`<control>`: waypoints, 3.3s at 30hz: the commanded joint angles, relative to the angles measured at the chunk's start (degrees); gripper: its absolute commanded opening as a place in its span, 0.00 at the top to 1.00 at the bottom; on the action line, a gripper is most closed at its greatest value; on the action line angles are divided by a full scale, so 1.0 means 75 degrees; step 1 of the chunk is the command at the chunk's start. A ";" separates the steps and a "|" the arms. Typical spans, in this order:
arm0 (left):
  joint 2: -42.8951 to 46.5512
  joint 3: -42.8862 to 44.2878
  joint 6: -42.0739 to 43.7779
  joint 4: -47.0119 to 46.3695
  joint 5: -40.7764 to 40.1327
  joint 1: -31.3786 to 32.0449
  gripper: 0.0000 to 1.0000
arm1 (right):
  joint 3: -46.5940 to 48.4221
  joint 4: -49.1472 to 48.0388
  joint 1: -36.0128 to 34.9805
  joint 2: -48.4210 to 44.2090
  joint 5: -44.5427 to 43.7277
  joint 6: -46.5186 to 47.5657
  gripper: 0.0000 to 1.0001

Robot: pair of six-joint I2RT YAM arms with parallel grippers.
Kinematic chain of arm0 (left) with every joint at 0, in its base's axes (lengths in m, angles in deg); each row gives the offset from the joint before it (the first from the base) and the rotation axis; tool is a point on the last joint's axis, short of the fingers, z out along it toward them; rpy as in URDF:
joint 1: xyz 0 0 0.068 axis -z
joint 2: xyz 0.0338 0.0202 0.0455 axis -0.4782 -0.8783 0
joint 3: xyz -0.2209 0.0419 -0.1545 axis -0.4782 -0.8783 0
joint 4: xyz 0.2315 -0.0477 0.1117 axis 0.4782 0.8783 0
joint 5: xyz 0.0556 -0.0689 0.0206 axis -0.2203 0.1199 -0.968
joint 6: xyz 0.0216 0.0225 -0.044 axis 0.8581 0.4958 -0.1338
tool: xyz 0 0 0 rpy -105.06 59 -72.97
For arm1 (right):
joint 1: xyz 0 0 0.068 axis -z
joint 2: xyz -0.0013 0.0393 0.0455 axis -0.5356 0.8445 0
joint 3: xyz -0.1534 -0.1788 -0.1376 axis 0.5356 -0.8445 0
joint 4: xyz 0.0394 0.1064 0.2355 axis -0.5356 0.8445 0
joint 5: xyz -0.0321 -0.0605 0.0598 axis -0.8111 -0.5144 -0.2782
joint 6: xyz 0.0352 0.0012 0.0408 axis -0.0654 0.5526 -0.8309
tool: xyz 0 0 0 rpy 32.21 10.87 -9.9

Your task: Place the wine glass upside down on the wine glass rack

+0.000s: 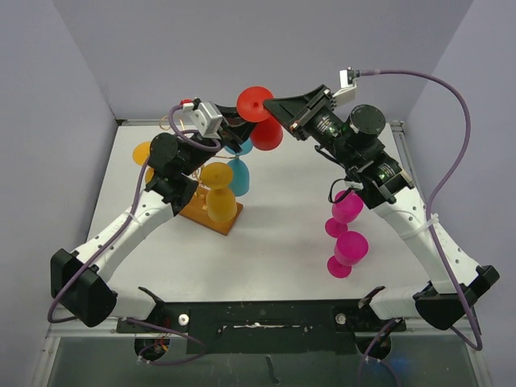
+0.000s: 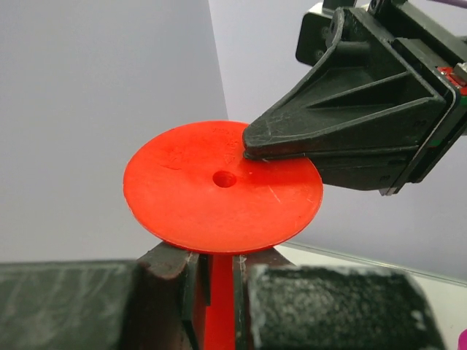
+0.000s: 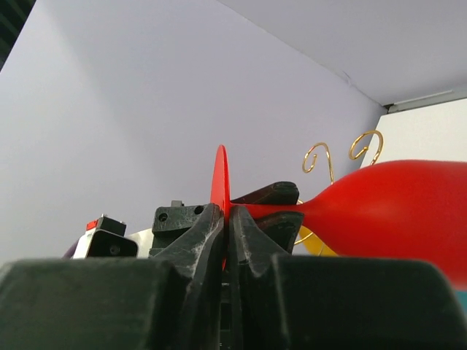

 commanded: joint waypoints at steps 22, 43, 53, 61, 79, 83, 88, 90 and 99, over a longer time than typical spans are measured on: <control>0.1461 -0.0398 -0.6710 0.0954 -0.1563 0.0088 0.35 | -0.1196 -0.1144 0.0043 -0.1491 -0.0363 0.1475 1.00; 0.1009 0.0451 -0.8154 0.2715 0.0308 -0.0358 0.47 | -0.1461 -0.0703 0.0041 -0.1517 0.0264 0.2087 1.00; 0.1189 0.0300 -0.8529 0.2359 0.0326 -0.0508 0.57 | -0.1495 -0.0599 0.0044 -0.1470 0.0272 0.2110 1.00; 0.1149 0.0420 -0.8652 0.2440 0.0617 -0.0546 0.67 | -0.1487 -0.0631 0.0041 -0.1422 0.0396 0.2065 1.00; 0.0858 0.1012 -0.8610 0.2322 0.0888 -0.0585 1.00 | -0.1465 -0.0581 0.0037 -0.1503 0.0456 0.2015 0.72; 0.0613 0.1594 -0.8514 0.2327 0.0884 -0.0698 1.00 | -0.1511 -0.0414 0.0053 -0.1713 0.0153 0.2105 0.43; 0.0254 0.2237 -0.8487 0.2330 0.0888 -0.0990 1.00 | -0.1703 -0.0233 0.0093 -0.2164 -0.0398 0.2297 0.33; 0.0150 0.2433 -0.8498 0.2349 0.0883 -0.1178 1.00 | -0.1782 -0.0187 0.0107 -0.2344 -0.0561 0.2389 0.32; 0.0055 0.2539 -0.8621 0.2423 0.0878 -0.2604 1.00 | -0.2365 -0.0136 0.0119 -0.2892 -0.0780 0.2714 0.31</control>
